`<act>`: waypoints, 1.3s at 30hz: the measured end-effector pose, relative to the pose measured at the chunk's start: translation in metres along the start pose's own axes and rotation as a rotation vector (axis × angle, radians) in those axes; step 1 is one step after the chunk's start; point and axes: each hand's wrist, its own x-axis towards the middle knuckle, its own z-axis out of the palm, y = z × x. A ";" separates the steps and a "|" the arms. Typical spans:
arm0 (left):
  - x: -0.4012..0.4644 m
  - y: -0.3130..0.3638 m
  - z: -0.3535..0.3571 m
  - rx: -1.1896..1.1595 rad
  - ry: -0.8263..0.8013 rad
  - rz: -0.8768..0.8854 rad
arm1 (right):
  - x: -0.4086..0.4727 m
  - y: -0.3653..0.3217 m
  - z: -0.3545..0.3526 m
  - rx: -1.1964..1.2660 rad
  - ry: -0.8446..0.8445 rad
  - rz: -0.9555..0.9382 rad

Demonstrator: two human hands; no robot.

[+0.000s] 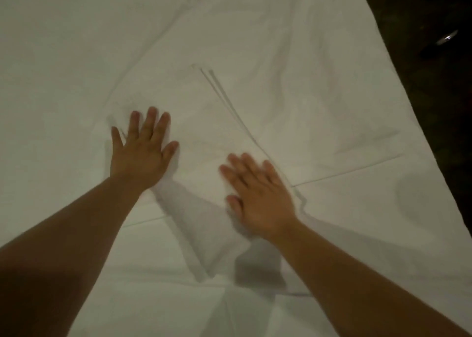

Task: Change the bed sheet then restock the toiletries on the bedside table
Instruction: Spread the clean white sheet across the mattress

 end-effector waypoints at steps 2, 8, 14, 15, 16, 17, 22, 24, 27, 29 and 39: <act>-0.003 0.007 -0.005 -0.046 -0.010 -0.075 | -0.007 0.016 -0.005 -0.028 0.016 0.078; -0.092 0.040 0.031 -0.084 0.142 0.290 | -0.060 0.060 -0.013 -0.121 -0.065 -0.118; -0.181 0.039 0.066 -0.101 0.244 0.435 | -0.071 0.063 -0.024 -0.265 -0.007 -0.227; -0.185 0.038 0.066 -0.086 0.252 0.451 | -0.066 0.062 -0.023 -0.296 0.043 -0.250; -0.186 0.039 0.065 -0.076 0.259 0.461 | -0.060 0.063 -0.023 -0.322 0.078 -0.288; -0.186 0.041 0.063 -0.087 0.249 0.459 | -0.055 0.063 -0.023 -0.344 0.103 -0.332; -0.167 0.063 0.052 -0.188 0.266 0.477 | -0.047 0.069 -0.030 -0.410 0.185 -0.445; -0.159 0.068 0.046 -0.245 0.297 0.475 | -0.044 0.071 -0.038 -0.407 0.180 -0.477; -0.157 0.066 0.038 -0.367 0.411 0.485 | -0.039 0.069 -0.056 -0.358 0.136 -0.511; -0.165 0.061 0.039 -0.383 0.455 0.513 | -0.043 0.070 -0.067 -0.315 0.116 -0.563; -0.171 0.041 -0.003 -1.433 0.184 -0.128 | -0.007 0.024 -0.121 0.673 -0.037 0.054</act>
